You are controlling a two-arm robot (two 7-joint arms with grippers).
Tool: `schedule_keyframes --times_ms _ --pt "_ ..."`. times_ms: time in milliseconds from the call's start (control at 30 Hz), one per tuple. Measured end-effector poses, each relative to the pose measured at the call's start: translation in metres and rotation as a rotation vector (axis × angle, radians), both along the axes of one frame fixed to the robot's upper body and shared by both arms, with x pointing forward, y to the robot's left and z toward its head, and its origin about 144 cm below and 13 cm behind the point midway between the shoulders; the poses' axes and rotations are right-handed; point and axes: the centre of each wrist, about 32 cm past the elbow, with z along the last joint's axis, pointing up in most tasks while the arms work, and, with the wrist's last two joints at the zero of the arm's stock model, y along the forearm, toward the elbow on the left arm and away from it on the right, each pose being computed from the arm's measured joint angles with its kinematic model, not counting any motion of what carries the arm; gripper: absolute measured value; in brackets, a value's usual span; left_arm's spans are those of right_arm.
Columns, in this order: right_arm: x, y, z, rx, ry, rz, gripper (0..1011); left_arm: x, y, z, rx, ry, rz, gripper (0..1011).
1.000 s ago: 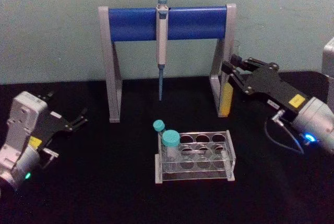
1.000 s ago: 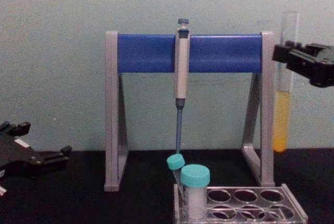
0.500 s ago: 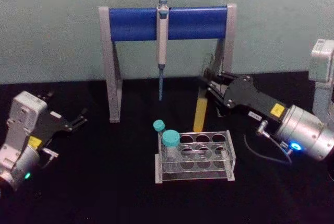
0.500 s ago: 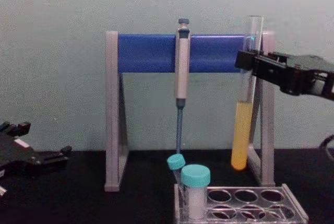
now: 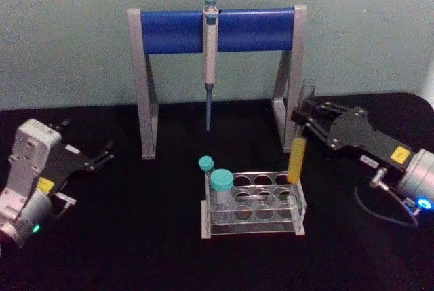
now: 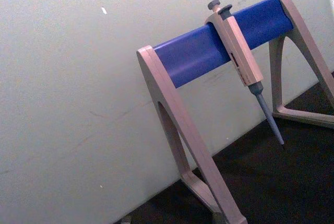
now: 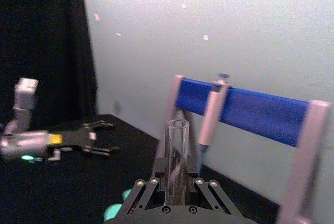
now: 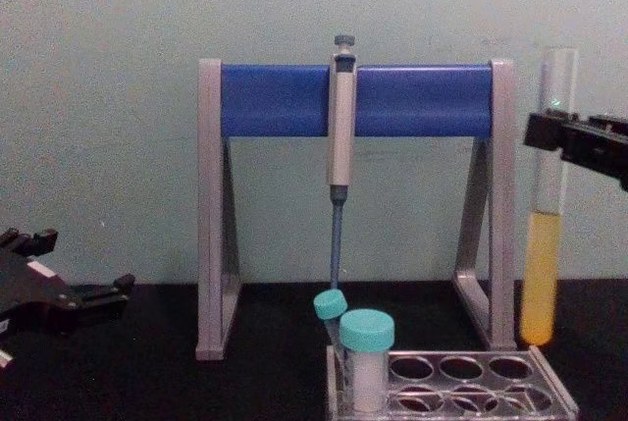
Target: Pick up the test tube from the test tube rack, shake it, then place it back into the test tube rack.
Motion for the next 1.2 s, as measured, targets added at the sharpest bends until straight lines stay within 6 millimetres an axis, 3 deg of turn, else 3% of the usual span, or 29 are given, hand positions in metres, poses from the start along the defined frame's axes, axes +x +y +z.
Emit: schedule_keyframes --times_ms 267,533,833,1200 --pt "-0.001 -0.002 0.005 -0.064 -0.041 -0.114 229 0.0 0.0 0.0 0.0 0.0 0.0 1001" --pt "0.015 0.015 0.004 -0.051 -0.086 -0.139 229 0.0 0.0 0.0 0.0 0.0 0.0 1001" --pt "0.027 0.035 -0.005 0.002 -0.087 -0.047 229 0.0 0.0 0.0 0.0 0.0 0.0 1001" --pt "0.021 0.027 -0.005 0.052 -0.039 0.077 229 0.0 0.0 0.0 0.0 0.0 0.0 1001"
